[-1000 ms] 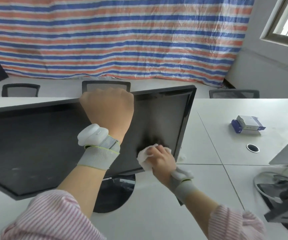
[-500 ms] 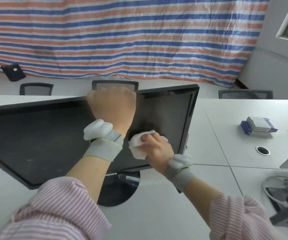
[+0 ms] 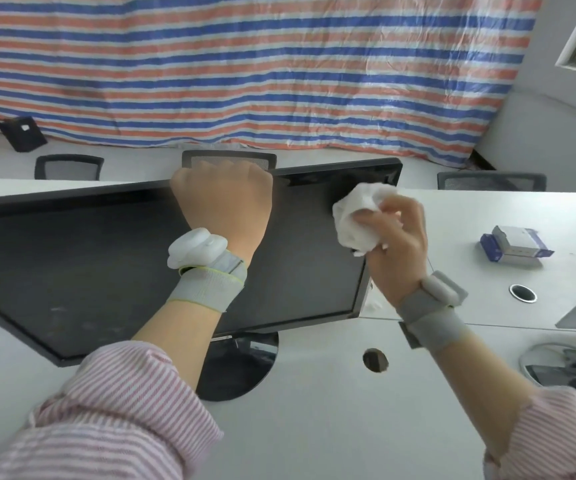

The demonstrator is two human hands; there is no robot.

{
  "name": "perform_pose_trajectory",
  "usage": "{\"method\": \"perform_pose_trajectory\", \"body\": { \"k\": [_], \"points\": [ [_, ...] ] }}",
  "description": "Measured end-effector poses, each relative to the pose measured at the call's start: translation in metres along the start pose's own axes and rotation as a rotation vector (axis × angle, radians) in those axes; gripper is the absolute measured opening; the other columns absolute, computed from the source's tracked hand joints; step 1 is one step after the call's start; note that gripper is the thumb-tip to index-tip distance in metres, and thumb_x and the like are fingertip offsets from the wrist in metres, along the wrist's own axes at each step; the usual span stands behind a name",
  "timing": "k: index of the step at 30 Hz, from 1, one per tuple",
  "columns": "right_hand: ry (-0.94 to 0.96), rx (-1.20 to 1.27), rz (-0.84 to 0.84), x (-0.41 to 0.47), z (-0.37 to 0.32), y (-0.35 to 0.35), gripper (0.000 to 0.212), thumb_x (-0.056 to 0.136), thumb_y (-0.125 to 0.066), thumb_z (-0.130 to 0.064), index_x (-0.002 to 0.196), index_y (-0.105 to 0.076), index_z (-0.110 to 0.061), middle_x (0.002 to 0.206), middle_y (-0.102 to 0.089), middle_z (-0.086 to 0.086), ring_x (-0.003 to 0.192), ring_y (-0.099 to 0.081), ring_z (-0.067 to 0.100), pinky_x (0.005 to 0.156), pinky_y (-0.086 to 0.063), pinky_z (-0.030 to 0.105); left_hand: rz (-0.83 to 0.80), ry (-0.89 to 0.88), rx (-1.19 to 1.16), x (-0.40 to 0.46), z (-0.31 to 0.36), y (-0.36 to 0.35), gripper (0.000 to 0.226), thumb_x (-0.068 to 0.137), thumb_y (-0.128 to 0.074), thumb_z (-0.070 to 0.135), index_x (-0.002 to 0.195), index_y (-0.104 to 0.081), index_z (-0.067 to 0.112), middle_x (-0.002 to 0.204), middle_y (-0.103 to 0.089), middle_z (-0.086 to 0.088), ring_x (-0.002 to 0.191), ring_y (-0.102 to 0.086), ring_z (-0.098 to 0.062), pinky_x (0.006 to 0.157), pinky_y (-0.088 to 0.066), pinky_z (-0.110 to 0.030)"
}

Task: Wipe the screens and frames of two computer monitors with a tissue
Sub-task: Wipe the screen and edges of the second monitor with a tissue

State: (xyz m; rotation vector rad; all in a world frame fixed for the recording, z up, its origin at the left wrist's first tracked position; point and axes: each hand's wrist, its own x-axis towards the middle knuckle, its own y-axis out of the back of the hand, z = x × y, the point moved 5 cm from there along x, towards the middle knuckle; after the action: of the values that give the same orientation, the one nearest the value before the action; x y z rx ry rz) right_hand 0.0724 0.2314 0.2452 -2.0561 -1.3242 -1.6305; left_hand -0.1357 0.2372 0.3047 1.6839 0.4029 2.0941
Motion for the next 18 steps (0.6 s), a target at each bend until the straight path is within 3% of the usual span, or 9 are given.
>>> {"method": "perform_pose_trajectory", "body": {
  "k": [3, 5, 7, 8, 11, 15, 18],
  "points": [
    [-0.18, -0.155, -0.146, -0.019, 0.03, -0.019, 0.032, 0.074, -0.046, 0.005, 0.091, -0.068, -0.01, 0.109, -0.057, 0.012, 0.1, -0.048, 0.03, 0.076, -0.036, 0.028, -0.018, 0.006, -0.009, 0.003, -0.001, -0.002, 0.04, 0.089, -0.036, 0.029, 0.063, -0.061, 0.012, 0.059, -0.059, -0.004, 0.066, -0.045, -0.019, 0.084, -0.038, -0.041],
    [-0.363, -0.158, -0.42, -0.066, 0.061, -0.041, 0.028, 0.076, -0.053, 0.003, 0.091, -0.066, -0.016, 0.108, -0.058, 0.004, 0.102, -0.05, 0.028, 0.079, -0.041, 0.029, -0.016, 0.014, -0.012, 0.005, 0.0, -0.003, 0.041, 0.089, -0.034, 0.029, 0.063, -0.061, 0.012, 0.058, -0.059, -0.004, 0.066, -0.04, -0.015, 0.084, -0.038, -0.041],
    [-0.393, -0.138, -0.696, -0.112, 0.074, -0.053, 0.03, 0.074, -0.056, 0.003, 0.088, -0.07, -0.019, 0.104, -0.057, -0.001, 0.105, -0.053, 0.026, 0.083, -0.045, 0.032, 0.008, 0.021, 0.002, 0.002, 0.0, -0.003, 0.04, 0.089, -0.035, 0.029, 0.061, -0.059, 0.012, 0.057, -0.058, -0.003, 0.067, -0.037, -0.013, 0.084, -0.038, -0.041],
    [-0.375, -0.133, -0.75, -0.123, 0.074, -0.053, 0.033, 0.071, -0.056, 0.007, 0.085, -0.073, -0.018, 0.099, -0.056, -0.002, 0.105, -0.054, 0.026, 0.082, -0.046, 0.03, 0.027, 0.016, 0.009, 0.001, -0.001, -0.002, 0.039, 0.089, -0.036, 0.028, 0.06, -0.058, 0.012, 0.055, -0.057, -0.003, 0.067, -0.038, -0.014, 0.083, -0.038, -0.04],
    [-0.344, -0.085, -0.558, -0.096, 0.056, -0.036, 0.038, 0.064, -0.053, 0.011, 0.079, -0.073, -0.018, 0.091, -0.054, 0.002, 0.096, -0.057, 0.031, 0.074, -0.042, 0.026, 0.027, 0.003, 0.013, 0.002, -0.002, -0.001, 0.039, 0.089, -0.038, 0.026, 0.06, -0.059, 0.012, 0.054, -0.057, -0.003, 0.065, -0.045, -0.018, 0.082, -0.038, -0.041],
    [-0.197, 0.057, -0.198, -0.02, 0.02, -0.007, 0.034, 0.069, -0.055, 0.01, 0.087, -0.069, -0.017, 0.106, -0.052, 0.004, 0.093, -0.056, 0.035, 0.065, -0.051, 0.036, 0.014, 0.005, 0.013, 0.004, 0.002, 0.002, 0.038, 0.088, -0.039, 0.025, 0.059, -0.059, 0.012, 0.055, -0.059, -0.003, 0.066, -0.052, -0.023, 0.084, -0.038, -0.041],
    [-0.12, 0.035, -0.054, 0.028, 0.0, 0.007, 0.033, 0.067, -0.056, 0.011, 0.09, -0.07, -0.007, 0.102, -0.054, 0.015, 0.093, -0.055, 0.036, 0.072, -0.049, 0.035, -0.006, 0.006, 0.005, 0.002, 0.001, 0.003, 0.037, 0.088, -0.04, 0.025, 0.06, -0.06, 0.013, 0.056, -0.06, -0.003, 0.067, -0.053, -0.023, 0.083, -0.038, -0.041]
  ]
}}
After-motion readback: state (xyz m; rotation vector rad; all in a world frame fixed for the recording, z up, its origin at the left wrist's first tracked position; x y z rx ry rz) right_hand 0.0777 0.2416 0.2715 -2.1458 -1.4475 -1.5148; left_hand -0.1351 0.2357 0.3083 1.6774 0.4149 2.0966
